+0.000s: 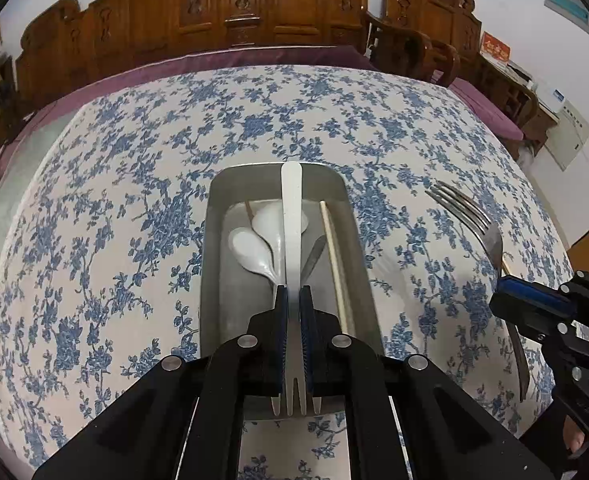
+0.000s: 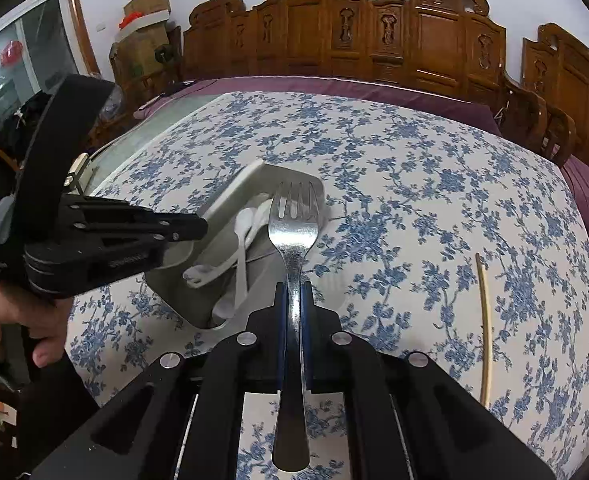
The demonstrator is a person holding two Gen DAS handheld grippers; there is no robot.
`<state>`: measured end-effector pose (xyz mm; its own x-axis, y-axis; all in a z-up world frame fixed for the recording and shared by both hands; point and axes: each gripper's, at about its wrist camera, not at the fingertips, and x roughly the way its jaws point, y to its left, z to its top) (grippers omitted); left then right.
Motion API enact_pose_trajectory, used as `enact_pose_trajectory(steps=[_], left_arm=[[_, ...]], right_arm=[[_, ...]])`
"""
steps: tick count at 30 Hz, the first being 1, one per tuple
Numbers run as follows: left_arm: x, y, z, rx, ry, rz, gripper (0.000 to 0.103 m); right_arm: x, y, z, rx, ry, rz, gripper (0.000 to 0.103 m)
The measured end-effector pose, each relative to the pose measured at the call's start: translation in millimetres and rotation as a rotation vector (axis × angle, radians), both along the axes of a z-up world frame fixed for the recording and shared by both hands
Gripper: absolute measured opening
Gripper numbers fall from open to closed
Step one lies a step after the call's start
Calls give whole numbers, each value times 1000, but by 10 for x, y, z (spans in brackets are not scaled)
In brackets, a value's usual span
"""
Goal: Organize utensils
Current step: 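Carry the white plastic fork into the grey tray with the left tool and open, then lower the metal fork into the grey tray and open the right tool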
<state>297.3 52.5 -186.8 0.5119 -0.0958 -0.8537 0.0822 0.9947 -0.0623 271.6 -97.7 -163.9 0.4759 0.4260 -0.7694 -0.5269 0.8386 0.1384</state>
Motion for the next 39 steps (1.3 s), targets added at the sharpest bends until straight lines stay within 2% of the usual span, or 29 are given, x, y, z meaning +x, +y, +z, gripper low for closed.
enact_pose_trajectory(steps=[8, 10, 11, 17, 25, 31, 34, 39], left_arm=[[-42, 175, -95, -30, 2, 14, 7], [-83, 219, -83, -34, -5, 15, 17], [-120, 251, -67, -34, -14, 14, 19], [-343, 356, 19, 8, -68, -10, 19], [-563, 459, 129, 16, -117, -31, 19], [-669, 577, 162, -6, -141, -15, 19], [-720, 635, 167, 29, -171, 5, 19], [-717, 713, 158, 17, -172, 18, 19]], right_arm=[[38, 237, -30, -9, 6, 23, 8], [54, 287, -53, -10, 9, 27, 8], [65, 324, -66, -11, 11, 29, 8], [147, 527, -100, -10, 16, 35, 8], [329, 810, -118, -6, 19, 35, 8], [467, 951, -187, 10, 38, 21, 8], [544, 980, -259, 28, 63, 0, 8], [620, 1011, -389, 45, 96, -32, 8]])
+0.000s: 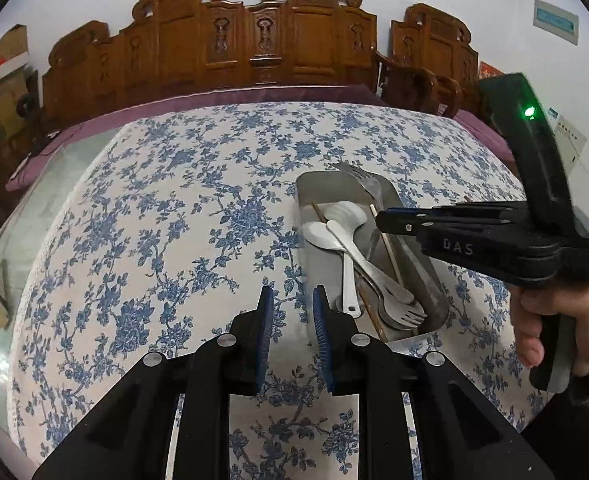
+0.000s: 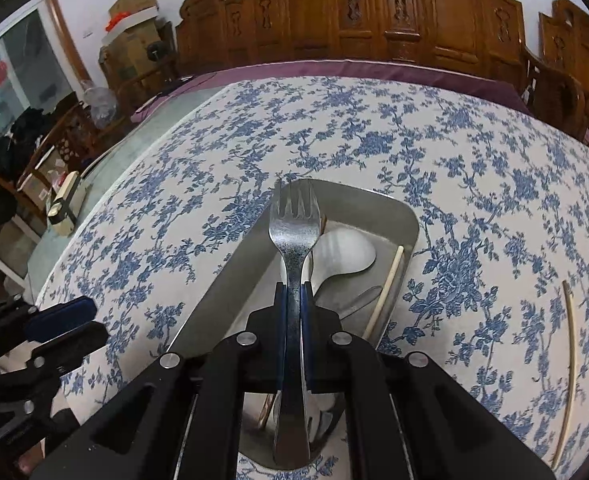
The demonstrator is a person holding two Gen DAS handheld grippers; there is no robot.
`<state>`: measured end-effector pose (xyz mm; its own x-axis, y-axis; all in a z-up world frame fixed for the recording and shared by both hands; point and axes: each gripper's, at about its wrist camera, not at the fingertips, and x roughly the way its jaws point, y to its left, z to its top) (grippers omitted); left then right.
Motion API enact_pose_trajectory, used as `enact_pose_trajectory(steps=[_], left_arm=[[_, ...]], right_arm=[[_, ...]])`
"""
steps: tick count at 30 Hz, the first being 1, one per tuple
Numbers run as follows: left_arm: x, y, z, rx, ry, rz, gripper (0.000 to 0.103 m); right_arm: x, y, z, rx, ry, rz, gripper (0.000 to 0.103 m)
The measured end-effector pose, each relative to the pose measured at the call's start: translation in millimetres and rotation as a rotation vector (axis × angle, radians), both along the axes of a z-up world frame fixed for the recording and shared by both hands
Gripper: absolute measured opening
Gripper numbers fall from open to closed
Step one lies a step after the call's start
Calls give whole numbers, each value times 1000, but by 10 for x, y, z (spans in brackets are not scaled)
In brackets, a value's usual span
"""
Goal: Organize utensils
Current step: 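Lower the metal fork into the grey tray and open the right tool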
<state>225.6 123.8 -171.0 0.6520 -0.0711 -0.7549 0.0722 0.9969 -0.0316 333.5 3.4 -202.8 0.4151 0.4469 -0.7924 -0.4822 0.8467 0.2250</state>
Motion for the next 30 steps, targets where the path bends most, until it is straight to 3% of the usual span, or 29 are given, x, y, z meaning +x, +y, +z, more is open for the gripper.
enact_pose_trajectory(steps=[18, 22, 23, 24, 30], left_arm=[[-28, -103, -28, 11, 4, -27, 19], [-43, -140, -23, 9, 3, -36, 19], [-41, -150, -24, 9, 3, -37, 19], [-42, -166, -26, 10, 4, -37, 19], [-39, -308, -21, 8, 6, -48, 19]], right_arm=[[35, 5, -111, 8, 7, 10, 8], [-42, 13, -46, 9, -20, 27, 12], [-51, 1, -28, 16, -21, 31, 20], [-67, -25, 4, 26, -27, 35, 21], [-246, -365, 210, 42, -86, 72, 21]])
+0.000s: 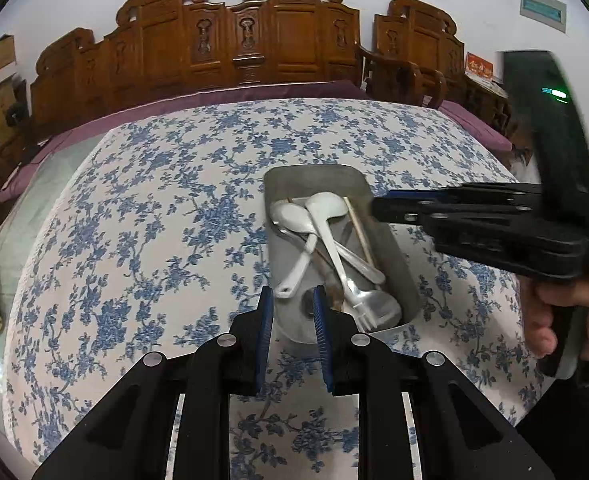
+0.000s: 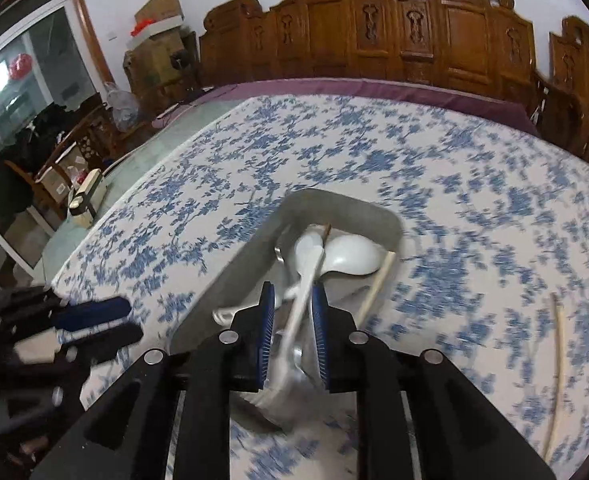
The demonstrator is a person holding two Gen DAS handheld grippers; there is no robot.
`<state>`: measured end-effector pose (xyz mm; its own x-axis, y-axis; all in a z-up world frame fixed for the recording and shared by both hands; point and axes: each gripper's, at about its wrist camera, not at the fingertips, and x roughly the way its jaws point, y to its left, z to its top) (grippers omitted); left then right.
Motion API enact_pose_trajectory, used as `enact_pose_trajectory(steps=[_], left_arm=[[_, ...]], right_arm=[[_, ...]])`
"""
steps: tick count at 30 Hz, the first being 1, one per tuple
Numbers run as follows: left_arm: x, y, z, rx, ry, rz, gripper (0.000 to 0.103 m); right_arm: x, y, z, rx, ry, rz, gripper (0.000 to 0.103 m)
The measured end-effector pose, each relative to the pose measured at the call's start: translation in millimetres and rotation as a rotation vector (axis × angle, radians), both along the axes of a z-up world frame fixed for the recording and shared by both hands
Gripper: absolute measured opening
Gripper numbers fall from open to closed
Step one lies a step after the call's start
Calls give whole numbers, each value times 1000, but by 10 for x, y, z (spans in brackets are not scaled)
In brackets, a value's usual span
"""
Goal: Organize utensils
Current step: 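Lower the metal fork into the grey tray and open the right tool, then grasp a wooden chopstick from the tablecloth with the right tool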
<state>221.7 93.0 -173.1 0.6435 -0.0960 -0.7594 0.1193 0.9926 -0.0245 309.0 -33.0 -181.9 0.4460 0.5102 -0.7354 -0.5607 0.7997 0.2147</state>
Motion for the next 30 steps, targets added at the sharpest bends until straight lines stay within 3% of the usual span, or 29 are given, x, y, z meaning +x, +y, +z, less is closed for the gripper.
enact_pose_trajectory(steps=[6, 9, 12, 16, 20, 22, 30], left_arm=[[30, -241, 4, 0, 0, -15, 19], [42, -393, 16, -5, -3, -30, 31], [48, -581, 14, -5, -3, -51, 34], [68, -822, -11, -4, 1, -80, 47], [82, -1049, -32, -1, 8, -104, 59], [92, -1149, -37, 1, 6, -114, 70], [186, -1515, -103, 10, 29, -142, 79]], right_arm=[[-208, -661, 16, -37, -33, -20, 21], [-287, -1044, -56, -81, -42, -47, 21], [-325, -1422, -153, -121, -40, -84, 21], [-326, -1904, -299, -146, -21, -150, 21], [-268, -2213, -461, -165, 0, -197, 21], [-234, -2323, -526, -165, 11, -215, 21], [-38, -2532, -704, -158, 61, -226, 21]])
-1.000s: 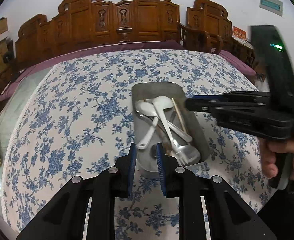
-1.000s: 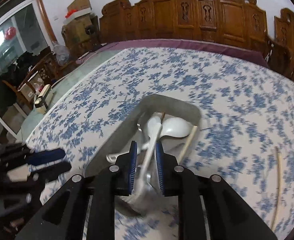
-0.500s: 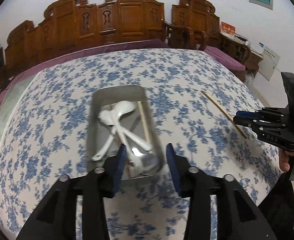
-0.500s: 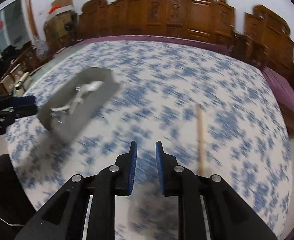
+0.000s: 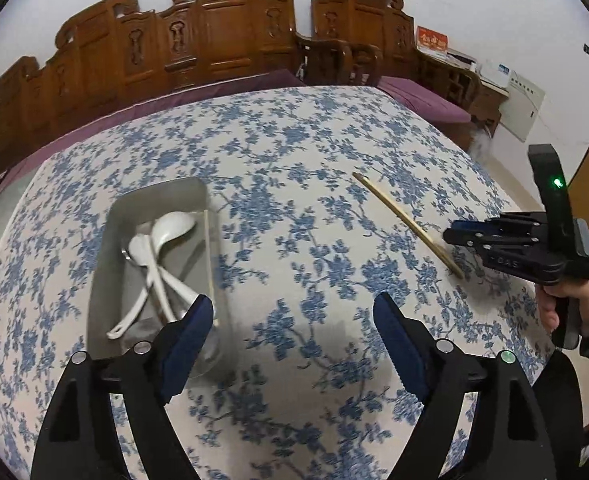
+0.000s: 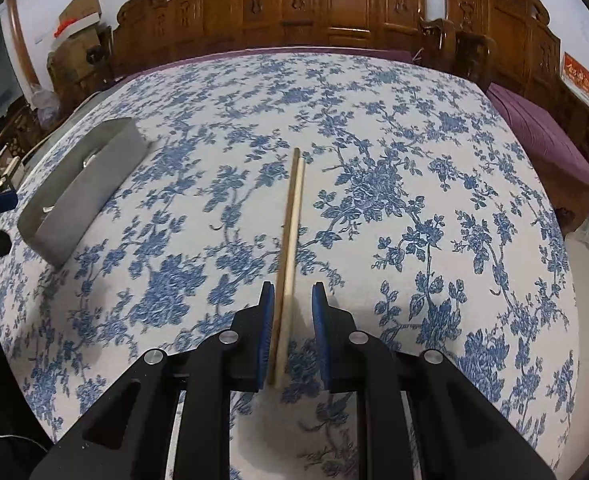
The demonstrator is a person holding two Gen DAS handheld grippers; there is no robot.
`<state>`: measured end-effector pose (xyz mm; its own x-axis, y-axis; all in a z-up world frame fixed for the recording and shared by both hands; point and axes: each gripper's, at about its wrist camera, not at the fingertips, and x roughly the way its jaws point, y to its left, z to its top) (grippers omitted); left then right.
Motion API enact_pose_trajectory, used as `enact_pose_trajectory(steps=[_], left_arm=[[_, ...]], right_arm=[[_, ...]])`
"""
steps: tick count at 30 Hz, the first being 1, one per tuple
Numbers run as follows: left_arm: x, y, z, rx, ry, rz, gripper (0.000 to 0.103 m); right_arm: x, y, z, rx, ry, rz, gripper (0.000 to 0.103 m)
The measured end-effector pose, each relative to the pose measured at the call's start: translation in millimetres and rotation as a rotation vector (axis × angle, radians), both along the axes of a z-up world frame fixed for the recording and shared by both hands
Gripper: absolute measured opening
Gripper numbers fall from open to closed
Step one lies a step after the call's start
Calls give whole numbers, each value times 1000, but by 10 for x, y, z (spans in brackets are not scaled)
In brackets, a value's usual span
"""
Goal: Organize utensils
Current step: 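Grasp a wooden chopstick from the tablecloth with the right tool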
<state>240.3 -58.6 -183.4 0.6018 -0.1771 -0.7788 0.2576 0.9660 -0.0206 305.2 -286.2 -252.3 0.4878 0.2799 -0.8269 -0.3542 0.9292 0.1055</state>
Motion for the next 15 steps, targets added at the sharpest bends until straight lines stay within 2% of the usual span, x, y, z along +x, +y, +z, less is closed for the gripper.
enact_pose_trajectory(steps=[4, 15], left_arm=[[33, -116, -48, 1, 14, -9, 80], [21, -190, -281, -7, 68, -8, 80]], right_arm=[[109, 19, -34, 9, 13, 8, 21], [272, 98, -169, -69, 46, 16, 21]])
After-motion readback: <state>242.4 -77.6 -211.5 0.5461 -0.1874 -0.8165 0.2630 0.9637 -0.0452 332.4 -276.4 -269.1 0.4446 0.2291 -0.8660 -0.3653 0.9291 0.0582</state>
